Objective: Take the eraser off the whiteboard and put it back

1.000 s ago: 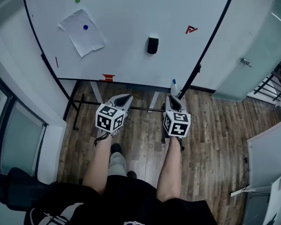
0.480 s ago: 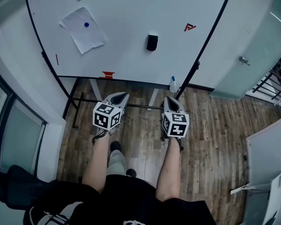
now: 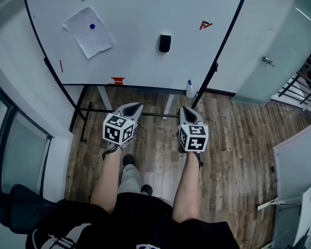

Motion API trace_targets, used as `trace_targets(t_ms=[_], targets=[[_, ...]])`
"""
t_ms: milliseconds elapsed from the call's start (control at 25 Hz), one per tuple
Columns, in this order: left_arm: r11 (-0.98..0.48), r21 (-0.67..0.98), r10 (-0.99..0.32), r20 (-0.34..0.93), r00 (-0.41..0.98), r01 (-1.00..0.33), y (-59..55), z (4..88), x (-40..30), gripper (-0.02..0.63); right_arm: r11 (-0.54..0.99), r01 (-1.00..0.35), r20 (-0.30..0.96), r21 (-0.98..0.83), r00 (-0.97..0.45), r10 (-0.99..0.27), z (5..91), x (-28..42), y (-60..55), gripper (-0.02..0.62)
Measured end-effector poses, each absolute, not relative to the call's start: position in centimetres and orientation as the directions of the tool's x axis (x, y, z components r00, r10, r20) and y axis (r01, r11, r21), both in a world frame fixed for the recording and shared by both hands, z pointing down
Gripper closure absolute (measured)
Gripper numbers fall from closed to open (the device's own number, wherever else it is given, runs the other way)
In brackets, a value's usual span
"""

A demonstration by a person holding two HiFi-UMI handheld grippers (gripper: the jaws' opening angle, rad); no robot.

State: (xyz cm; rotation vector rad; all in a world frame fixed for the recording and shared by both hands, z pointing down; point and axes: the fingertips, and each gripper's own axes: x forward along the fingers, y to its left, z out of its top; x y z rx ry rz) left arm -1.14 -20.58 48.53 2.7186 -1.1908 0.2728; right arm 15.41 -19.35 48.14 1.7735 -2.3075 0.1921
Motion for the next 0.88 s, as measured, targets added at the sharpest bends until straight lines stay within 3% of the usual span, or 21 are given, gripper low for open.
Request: trace_targets(t_ms=[880], targets=[[-0.713, 0.067, -0.672, 0.219, 0.707, -0.698, -18.4, 48.9, 1.2, 0.585, 0.224, -0.973, 0.261, 0.060, -0.201, -0.944, 48.3, 16.4, -16.5, 0.571]])
